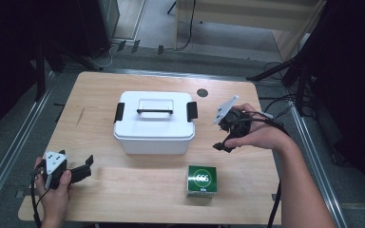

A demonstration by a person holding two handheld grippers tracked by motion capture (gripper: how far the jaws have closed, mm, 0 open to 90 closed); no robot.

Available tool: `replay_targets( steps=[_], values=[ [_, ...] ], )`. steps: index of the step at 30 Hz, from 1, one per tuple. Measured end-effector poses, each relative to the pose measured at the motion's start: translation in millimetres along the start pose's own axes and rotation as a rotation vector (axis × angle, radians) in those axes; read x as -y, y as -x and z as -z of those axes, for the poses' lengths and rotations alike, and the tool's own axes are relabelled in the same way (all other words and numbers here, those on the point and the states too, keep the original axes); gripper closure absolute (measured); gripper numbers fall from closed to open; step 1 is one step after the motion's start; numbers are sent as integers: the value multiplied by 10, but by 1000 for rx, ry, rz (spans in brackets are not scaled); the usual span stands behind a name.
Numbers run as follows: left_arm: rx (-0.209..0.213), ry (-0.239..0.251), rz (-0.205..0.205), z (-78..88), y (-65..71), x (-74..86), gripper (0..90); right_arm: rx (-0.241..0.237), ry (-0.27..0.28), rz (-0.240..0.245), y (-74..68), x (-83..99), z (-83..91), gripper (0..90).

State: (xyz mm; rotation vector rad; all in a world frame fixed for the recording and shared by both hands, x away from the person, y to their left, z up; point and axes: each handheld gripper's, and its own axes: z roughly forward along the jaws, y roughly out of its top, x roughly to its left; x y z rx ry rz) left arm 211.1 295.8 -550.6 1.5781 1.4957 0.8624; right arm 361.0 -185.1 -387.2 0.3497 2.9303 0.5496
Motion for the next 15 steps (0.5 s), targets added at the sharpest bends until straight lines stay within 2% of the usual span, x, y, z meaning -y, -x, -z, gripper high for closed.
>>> replay_targets(
  steps=[4,5,6,9,15],
  values=[
    [0,-2,0,-3,-2,-1,28,-58,-42,-2,120,-63,40,228],
    [0,-2,0,-3,-2,-1,28,-58,-42,-2,120,-63,40,228],
    [2,-3,0,-2,2,-1,28,-56,-66,-12,196,-103,69,239],
    [2,-1,0,-2,5,0,28,-47,-68,-18,252,-186,126,248],
    [10,-5,5,-5,-5,-2,28,-35,-71,25,295,-418,229,271]
  ],
)
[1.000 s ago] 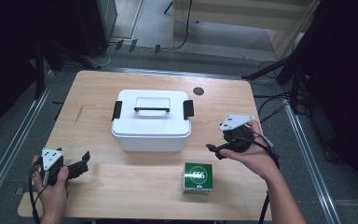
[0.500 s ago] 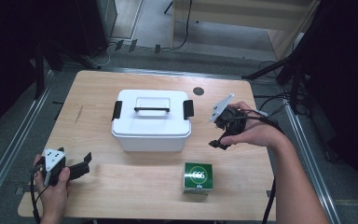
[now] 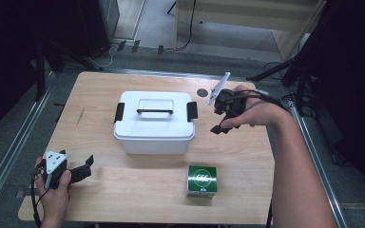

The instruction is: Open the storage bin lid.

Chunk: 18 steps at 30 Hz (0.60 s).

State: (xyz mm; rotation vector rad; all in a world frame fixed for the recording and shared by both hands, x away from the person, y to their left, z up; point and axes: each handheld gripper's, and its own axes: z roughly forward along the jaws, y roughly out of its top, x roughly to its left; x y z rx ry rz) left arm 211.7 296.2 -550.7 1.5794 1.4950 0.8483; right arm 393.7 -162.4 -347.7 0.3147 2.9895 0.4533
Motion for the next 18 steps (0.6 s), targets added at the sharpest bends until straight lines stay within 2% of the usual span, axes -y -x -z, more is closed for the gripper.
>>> replay_targets(
  steps=[6,8,18],
  values=[
    [7,-8,-6,-7,2,-3,28,0,-4,25,21,-189,38,302],
    [10,-9,-12,-10,9,-3,28,14,-10,45,27,-316,43,328],
    [21,-16,-12,-13,1,-6,28,-1,-19,97,18,-672,-2,418]
  ],
)
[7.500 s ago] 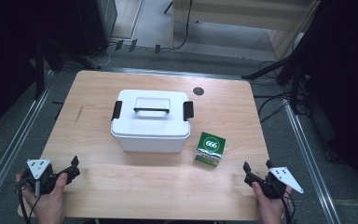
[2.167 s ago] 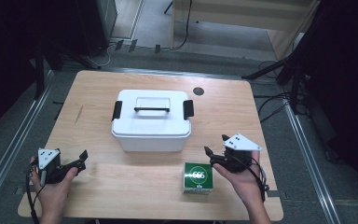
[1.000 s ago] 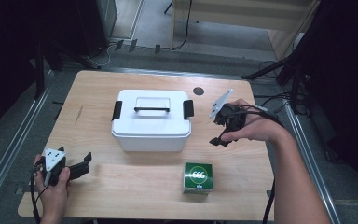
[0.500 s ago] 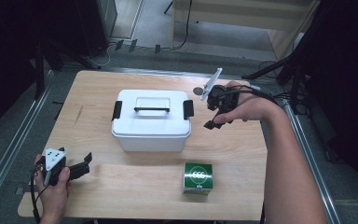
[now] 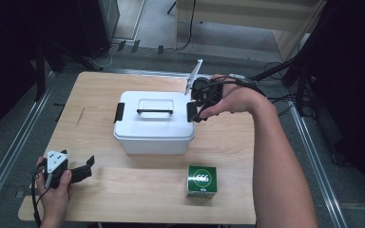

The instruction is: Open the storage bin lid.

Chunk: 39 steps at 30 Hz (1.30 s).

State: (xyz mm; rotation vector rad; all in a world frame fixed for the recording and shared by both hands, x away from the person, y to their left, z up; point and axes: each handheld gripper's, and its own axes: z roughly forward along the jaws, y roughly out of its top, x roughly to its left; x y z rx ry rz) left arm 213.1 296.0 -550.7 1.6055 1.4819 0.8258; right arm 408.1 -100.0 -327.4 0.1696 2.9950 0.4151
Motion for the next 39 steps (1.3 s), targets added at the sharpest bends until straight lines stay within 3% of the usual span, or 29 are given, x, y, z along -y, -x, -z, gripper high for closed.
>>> replay_targets(
  steps=[6,15,24,33,39],
  values=[
    [3,0,-1,-1,0,0,28,15,12,11,-2,-178,-26,509],
    [9,-11,0,0,-4,-3,28,40,28,65,-36,-446,-85,616],
    [11,-11,-2,-3,-2,-4,28,16,41,87,-55,-674,-181,708],
    [19,-14,8,-8,-15,-6,28,9,24,124,-86,-867,-268,742],
    [21,-14,11,-10,-20,-6,28,3,1,122,-107,-958,-330,755]
  ],
)
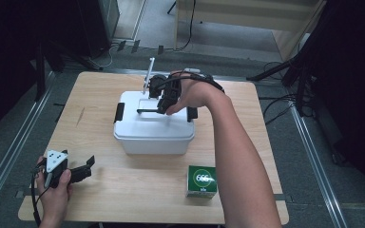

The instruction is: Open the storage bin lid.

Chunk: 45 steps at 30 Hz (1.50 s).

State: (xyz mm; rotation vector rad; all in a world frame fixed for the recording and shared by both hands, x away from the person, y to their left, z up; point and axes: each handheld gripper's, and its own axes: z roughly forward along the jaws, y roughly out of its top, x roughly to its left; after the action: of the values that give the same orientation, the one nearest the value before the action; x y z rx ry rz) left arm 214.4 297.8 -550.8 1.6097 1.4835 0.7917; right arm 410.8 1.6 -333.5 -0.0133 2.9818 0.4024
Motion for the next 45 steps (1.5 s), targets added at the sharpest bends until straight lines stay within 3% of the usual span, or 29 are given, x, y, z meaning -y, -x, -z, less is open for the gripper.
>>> replay_targets(
  steps=[13,16,19,30,40,45],
  values=[
    [8,-5,12,-7,-13,-3,28,-9,-39,32,-15,-141,-92,783],
    [11,-7,18,-9,-16,-5,28,13,-59,51,-13,-163,-152,821],
    [11,-7,18,-9,-17,-5,28,30,-42,51,4,-164,-141,842],
    [10,-7,20,-12,-17,-6,28,60,-28,69,20,-189,-57,855],
    [11,-6,19,-13,-17,-6,29,92,9,93,9,-224,185,855],
    [11,-5,20,-12,-21,-6,29,101,3,75,6,-183,268,855]
  ],
)
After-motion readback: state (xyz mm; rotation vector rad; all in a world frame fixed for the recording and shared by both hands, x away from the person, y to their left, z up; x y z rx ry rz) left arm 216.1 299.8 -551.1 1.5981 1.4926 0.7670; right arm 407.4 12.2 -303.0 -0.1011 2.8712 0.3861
